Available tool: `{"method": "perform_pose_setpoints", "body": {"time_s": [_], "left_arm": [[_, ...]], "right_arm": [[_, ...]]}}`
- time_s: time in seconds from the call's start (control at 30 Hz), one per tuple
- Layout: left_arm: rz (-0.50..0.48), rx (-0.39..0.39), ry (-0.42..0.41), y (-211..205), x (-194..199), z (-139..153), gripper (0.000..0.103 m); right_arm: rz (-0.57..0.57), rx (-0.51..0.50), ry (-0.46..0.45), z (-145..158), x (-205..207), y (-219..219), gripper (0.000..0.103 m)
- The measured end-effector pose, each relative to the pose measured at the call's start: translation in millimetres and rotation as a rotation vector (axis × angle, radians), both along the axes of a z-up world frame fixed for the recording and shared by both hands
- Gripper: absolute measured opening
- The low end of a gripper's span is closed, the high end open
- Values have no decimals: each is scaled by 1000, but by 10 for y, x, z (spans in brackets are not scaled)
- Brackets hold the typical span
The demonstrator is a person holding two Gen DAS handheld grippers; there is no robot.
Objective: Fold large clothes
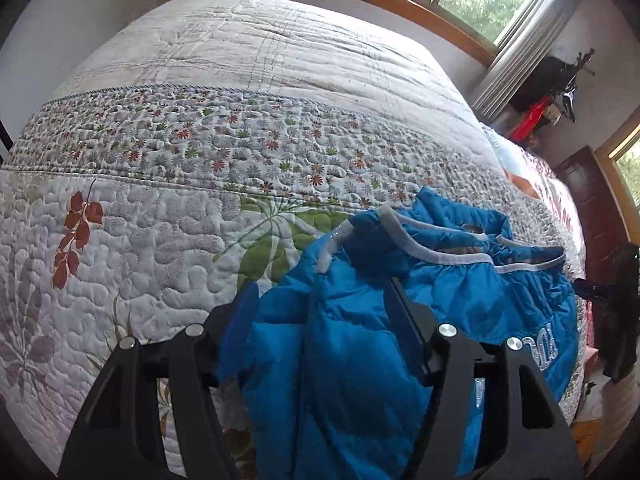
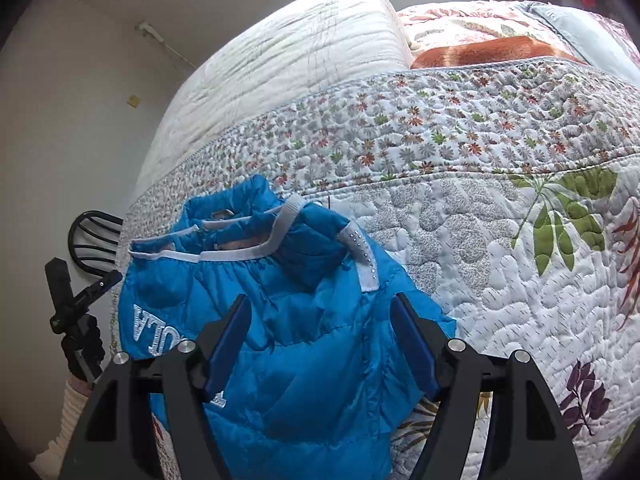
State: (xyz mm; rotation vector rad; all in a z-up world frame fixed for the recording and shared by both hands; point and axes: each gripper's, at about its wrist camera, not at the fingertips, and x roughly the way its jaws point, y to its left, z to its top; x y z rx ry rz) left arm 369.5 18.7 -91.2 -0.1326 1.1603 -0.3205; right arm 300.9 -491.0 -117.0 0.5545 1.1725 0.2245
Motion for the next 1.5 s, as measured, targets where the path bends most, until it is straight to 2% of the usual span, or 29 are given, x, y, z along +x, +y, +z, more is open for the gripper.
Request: {"method": "perform_pose_setpoints", "body": {"time_s": [0.07, 0.1, 0.13, 0.17, 0.2, 0.23, 0.27, 0.3, 0.37, 0.47, 0.53, 0.6, 0.67, 0.77, 0.9, 1.0, 1.03, 1.07, 1.1, 1.17, 1.2, 1.33, 1.43, 1.5], "left_arm": [[-41, 7, 18, -118, 80, -110, 66], [-53, 7, 27, -172, 108, -153, 66], [-68, 7, 38, -232, 141, -196, 66], [-76, 10, 44, -290, 165, -228, 63], [-77, 17, 42, -342, 172, -241, 44], [-79, 30, 36, -391, 174, -245, 36], [-82, 38, 21, -431, 163, -226, 22], [-86, 36, -2, -457, 147, -188, 14], [-73, 13, -58, -457, 117, -47, 11], [-35, -64, -123, -376, 157, 183, 9], [-5, -54, -158, -370, 226, 255, 9], [8, -28, -157, -414, 329, 194, 9], [25, 6, -104, -439, 456, -7, 9], [39, 51, 2, -424, 583, -391, 11], [55, 48, 27, -372, 639, -580, 18], [59, 77, 41, -408, 679, -597, 23], [61, 76, 49, -404, 687, -572, 24], [70, 67, 63, -381, 689, -527, 26], [82, 57, 72, -360, 699, -464, 28], [106, 16, 54, -248, 602, -269, 28], [109, 20, 26, -199, 535, -168, 27], [74, 87, -124, -124, 15, 249, 26], [23, 87, -138, -169, -376, 351, 26], [39, 150, -107, -210, -606, 283, 29]], "right_arm": [[21, -32, 24, -115, 91, 73, 71], [34, -44, 32, -159, 135, 117, 66], [47, -58, 36, -187, 169, 161, 54], [54, -80, 41, -205, 193, 201, 47], [61, -104, 34, -202, 201, 232, 41], [70, -124, 21, -179, 199, 257, 30], [74, -135, 11, -143, 193, 265, 21], [72, -130, -3, -90, 182, 252, 18], [62, -109, -43, 49, 157, 196, 13], [42, -89, -103, 271, 163, 112, 12], [10, -73, -117, 325, 220, 38, 12], [-24, -52, -97, 264, 314, -24, 12], [-50, -23, -54, 97, 424, -52, 12], [-68, -40, 33, -225, 554, -10, 13], [-108, 3, 84, -540, 579, -26, 16], [-136, 36, 99, -590, 566, -44, 19], [-138, 27, 101, -565, 563, -46, 26], [-145, 6, 105, -523, 544, -61, 39], [-151, -24, 101, -448, 496, -89, 43], [-140, -56, 63, -255, 381, -128, 48], [-131, -54, 43, -162, 291, -142, 49], [-93, -51, 15, 101, -134, -126, 50], [-50, -25, 29, 121, -430, -39, 54], [-30, -17, 40, 91, -619, 14, 55]]}}
